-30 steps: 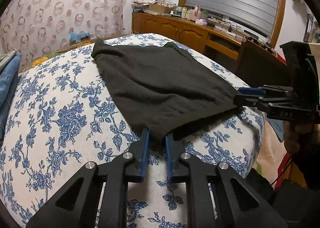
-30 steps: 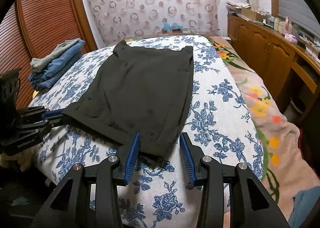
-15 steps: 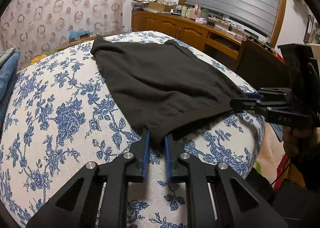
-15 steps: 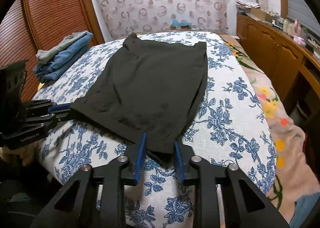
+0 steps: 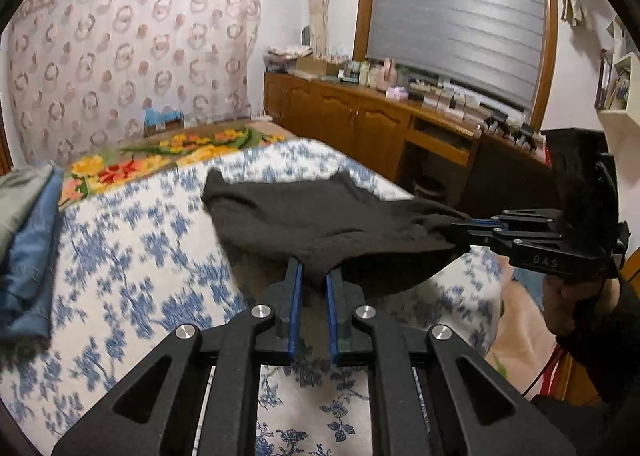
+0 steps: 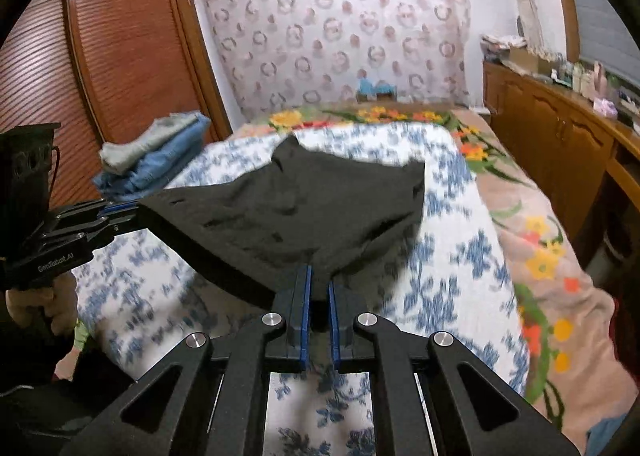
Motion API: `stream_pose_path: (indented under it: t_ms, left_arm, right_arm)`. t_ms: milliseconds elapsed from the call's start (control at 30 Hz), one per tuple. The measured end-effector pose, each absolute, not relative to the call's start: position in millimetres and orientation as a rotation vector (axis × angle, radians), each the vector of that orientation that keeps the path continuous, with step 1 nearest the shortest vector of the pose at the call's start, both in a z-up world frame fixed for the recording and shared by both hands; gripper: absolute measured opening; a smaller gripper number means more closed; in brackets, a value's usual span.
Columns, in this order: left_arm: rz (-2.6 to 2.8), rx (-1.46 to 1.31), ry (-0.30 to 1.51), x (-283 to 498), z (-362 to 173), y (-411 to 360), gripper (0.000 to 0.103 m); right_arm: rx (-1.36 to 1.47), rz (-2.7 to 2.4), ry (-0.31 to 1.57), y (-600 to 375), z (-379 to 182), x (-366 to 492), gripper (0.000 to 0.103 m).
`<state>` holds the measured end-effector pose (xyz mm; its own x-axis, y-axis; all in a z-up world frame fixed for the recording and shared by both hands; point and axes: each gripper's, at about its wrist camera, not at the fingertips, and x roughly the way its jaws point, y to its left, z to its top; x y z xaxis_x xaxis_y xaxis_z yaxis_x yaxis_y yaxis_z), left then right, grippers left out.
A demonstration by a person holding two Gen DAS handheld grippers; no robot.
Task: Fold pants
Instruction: 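Close the right tool on the pants end beside the left tool, then lift the held pants end with both tools and carry it over the pants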
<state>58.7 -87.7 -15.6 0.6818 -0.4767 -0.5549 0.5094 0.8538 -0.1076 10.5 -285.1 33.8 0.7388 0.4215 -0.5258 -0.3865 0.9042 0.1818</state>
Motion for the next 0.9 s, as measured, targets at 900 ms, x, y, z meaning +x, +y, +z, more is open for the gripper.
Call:
stream_pose_path:
  t_ms: [900]
  left_arm:
    - [-0.358, 0.074, 0.375, 119.9, 107.9, -20.1, 0.011]
  right_arm:
    - [-0.076, 0.586, 0.324, -236.0, 181.9, 42.6, 0.007]
